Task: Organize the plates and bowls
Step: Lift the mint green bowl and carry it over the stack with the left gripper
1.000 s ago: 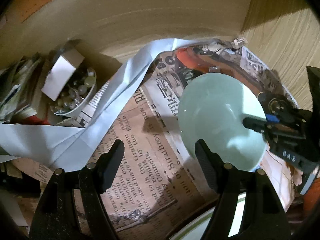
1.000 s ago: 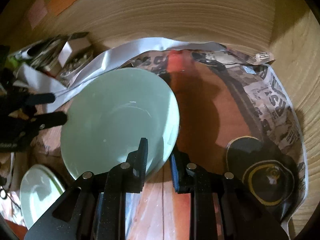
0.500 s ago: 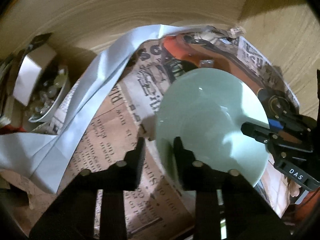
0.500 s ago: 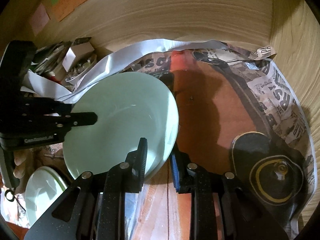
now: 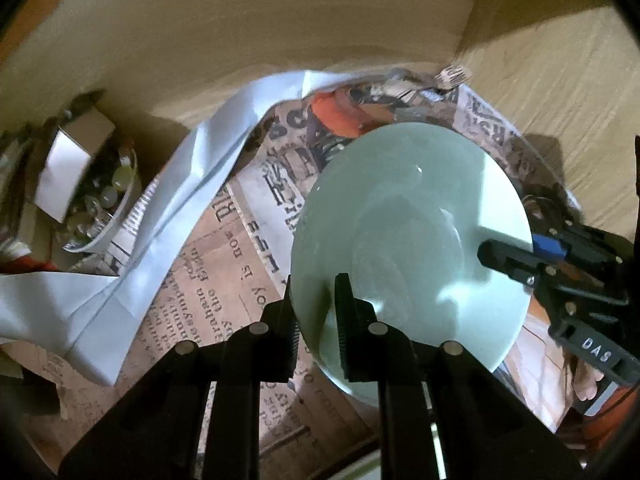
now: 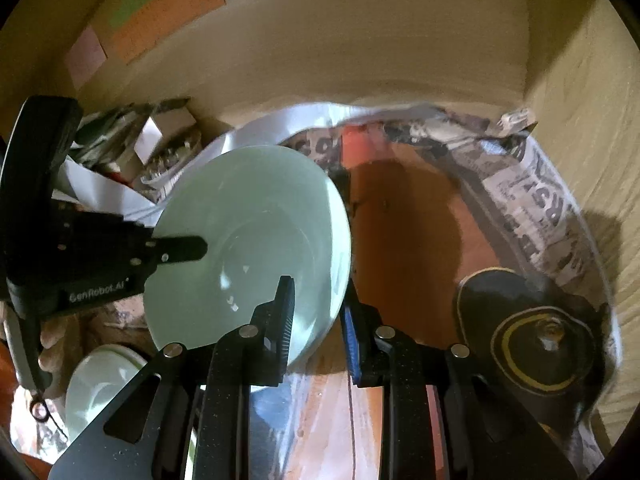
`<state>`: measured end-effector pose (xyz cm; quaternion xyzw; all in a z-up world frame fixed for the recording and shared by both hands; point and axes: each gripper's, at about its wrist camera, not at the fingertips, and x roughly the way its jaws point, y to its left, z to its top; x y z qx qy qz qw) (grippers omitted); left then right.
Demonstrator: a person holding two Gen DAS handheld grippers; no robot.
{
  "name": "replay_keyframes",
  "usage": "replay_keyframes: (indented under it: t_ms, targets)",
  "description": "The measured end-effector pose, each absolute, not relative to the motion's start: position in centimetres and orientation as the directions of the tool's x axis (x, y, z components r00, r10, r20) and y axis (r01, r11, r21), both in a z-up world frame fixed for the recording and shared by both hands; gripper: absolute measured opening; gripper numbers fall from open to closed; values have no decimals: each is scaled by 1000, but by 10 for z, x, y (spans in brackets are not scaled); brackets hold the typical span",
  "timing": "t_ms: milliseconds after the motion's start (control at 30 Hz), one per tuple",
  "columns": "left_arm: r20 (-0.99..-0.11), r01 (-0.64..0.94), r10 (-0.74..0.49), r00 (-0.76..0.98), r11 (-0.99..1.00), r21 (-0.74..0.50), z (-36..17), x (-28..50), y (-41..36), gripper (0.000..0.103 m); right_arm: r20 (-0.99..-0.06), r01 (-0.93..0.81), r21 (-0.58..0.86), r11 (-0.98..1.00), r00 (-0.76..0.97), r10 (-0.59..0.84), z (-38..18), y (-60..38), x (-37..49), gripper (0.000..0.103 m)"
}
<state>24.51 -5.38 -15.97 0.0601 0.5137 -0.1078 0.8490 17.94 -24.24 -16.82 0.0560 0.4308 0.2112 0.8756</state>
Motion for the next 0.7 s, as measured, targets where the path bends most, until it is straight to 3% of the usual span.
replay_keyframes:
  t_ms: [700]
  targets:
    - [-699, 229, -197, 687, 972, -48, -76, 126, -23, 15, -593, -394, 228, 890, 669, 448, -100, -214, 107, 20]
